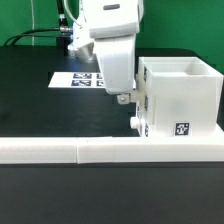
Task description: Assemble drawer
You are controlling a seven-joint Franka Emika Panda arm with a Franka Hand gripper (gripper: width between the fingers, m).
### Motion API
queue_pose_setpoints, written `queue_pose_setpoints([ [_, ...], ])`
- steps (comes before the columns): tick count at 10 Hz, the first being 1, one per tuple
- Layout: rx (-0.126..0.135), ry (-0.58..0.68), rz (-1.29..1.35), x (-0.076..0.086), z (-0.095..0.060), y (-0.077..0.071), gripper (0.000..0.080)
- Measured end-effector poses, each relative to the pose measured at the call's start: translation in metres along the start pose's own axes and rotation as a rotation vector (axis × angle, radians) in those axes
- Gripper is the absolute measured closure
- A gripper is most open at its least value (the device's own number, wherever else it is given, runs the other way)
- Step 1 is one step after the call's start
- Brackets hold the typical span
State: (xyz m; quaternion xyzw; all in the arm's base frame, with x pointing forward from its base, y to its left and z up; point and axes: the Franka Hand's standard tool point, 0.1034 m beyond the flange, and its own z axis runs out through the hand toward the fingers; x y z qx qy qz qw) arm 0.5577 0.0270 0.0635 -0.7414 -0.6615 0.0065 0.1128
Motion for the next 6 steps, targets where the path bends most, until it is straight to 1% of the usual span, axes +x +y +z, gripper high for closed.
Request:
queue_pose_setpoints([
  [2,0.003,-0.001,0.02,0.0,0.002,-0.001,0.015],
  [3,0.004,0.0,0.013,-0.005,0.001,-0.001,0.015],
  [4,0.004,0.0,0.019,-0.019,-0.001,-0.001,0.015],
  [5,-0.002,0.0,0.031,-0.026,-0.005,0.0,0.015],
  [6,-0.019,-0.003,0.044,-0.029,-0.01,0.003,0.015],
])
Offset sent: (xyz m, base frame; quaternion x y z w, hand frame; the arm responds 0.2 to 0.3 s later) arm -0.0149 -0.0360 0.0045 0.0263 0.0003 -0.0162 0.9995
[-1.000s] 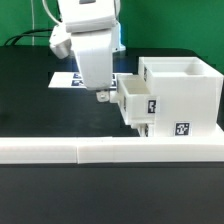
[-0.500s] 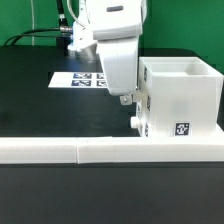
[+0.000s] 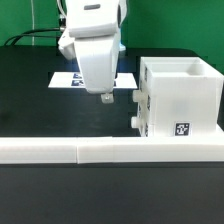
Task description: Assemble drawer
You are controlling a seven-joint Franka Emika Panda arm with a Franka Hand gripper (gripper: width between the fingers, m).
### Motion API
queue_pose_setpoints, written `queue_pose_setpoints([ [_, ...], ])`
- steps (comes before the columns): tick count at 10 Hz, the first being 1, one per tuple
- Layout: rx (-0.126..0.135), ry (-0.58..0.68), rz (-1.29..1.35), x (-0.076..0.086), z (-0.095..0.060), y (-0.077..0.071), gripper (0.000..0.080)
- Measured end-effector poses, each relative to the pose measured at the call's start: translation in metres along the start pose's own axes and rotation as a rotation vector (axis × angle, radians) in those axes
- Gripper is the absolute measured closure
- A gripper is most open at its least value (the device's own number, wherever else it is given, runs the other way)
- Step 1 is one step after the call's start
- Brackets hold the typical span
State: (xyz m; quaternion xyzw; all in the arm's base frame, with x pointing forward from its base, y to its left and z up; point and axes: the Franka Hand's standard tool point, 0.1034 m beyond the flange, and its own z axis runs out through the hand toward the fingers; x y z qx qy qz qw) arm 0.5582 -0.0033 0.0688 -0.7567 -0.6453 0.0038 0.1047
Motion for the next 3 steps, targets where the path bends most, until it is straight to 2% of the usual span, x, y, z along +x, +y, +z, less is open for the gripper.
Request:
queue_pose_setpoints([
  [1,-0.039,-0.01,0.007,0.0025,-0.0063,0.0033,0.015],
  [2,-0.061,-0.009,0.02,0.0054,-0.0062,0.0036,0.015],
  [3,-0.058,-0.009,0.023,0.004,-0.0051,0.0035,0.015],
])
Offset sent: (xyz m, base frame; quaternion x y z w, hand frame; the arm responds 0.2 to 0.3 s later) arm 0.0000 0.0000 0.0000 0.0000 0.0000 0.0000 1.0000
